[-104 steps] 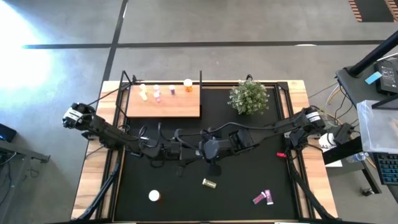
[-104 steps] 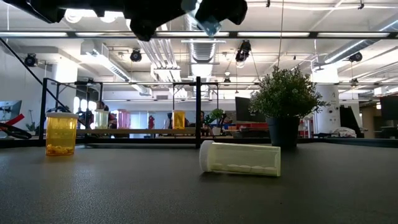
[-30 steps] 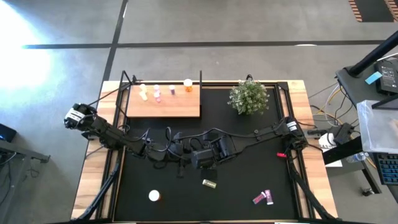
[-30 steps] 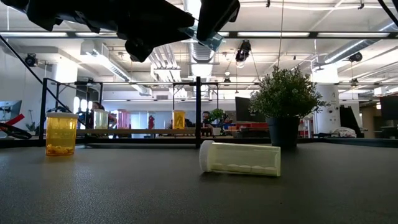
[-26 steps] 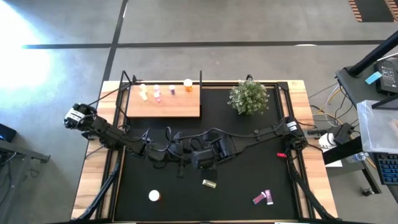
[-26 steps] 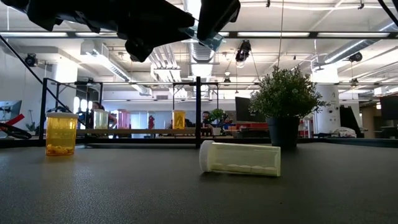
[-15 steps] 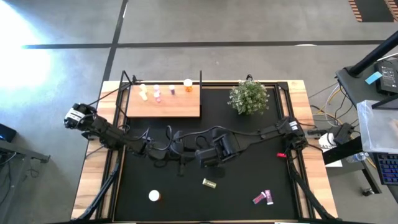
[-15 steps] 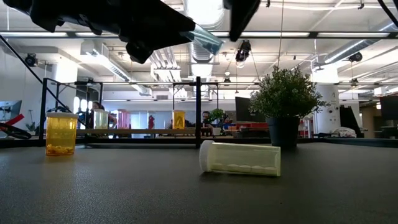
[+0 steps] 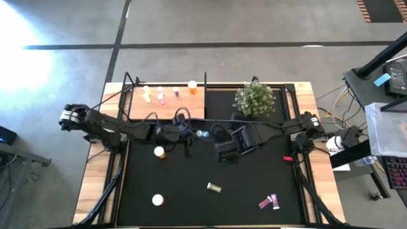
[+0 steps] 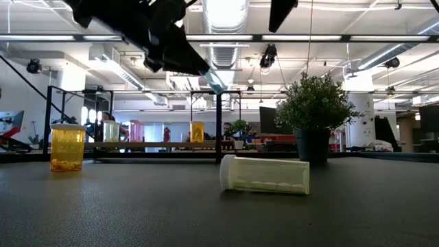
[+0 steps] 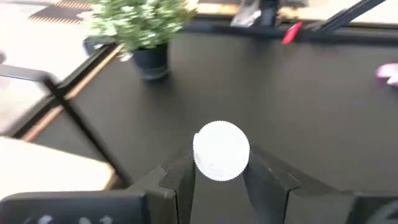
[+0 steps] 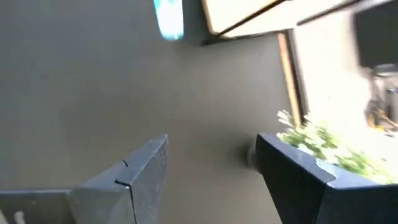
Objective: Pick and place medicine bottles onto shelf by color
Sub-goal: Put the top blue medicine bottle on the shelf aligned with the other blue medicine bottle
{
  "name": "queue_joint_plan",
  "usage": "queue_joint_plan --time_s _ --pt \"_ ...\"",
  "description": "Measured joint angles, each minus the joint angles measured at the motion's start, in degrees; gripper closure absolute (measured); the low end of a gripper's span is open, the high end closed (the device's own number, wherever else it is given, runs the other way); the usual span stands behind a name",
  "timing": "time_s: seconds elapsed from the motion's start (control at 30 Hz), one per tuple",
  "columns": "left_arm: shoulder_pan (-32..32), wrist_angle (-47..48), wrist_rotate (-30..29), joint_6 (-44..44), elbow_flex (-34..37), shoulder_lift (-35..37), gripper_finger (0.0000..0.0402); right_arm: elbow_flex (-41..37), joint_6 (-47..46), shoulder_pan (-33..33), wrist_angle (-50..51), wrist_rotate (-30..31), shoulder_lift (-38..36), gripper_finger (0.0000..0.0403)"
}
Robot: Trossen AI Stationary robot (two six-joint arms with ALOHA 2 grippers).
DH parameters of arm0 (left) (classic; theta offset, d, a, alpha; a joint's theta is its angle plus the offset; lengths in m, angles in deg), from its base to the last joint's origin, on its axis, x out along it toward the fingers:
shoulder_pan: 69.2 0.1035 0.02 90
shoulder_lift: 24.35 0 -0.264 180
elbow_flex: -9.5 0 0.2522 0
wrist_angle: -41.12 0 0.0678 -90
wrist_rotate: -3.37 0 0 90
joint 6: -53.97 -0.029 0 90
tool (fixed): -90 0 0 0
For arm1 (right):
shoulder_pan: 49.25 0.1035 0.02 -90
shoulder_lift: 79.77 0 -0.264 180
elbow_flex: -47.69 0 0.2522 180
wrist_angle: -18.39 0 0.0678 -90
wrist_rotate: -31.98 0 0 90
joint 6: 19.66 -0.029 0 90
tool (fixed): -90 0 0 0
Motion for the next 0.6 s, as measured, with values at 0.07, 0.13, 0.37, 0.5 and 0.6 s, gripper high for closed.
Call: queue_joint_plan --time_s 0.07,0.13,0.37,0.5,0.6 --pt "1.82 6.58 0.08 -0.71 -2.60 1.30 0.0301 -3.26 -0.95 -0.04 -0.89 1.27 -1.99 0.0170" --pt "3.12 11.99 0.07 -2.46 -4.74 2.12 0.0301 -6.78 -1.46 -0.17 -2.20 2.40 -3.65 0.0169" --pt "4.12 27.23 0.84 -3.99 -9.26 2.52 0.0301 -20.00 -4.22 -0.62 -4.48 2.53 -8.95 0.0168" --pt "5.95 33.36 -3.93 1.12 -8.61 2.95 0.0301 -25.72 -3.17 -0.12 -4.20 0.81 -14.29 0.0168" --pt "8.16 37.47 -5.31 3.80 -8.67 3.18 0.0301 -29.60 -3.78 -0.64 -5.39 1.59 -17.77 0.0168"
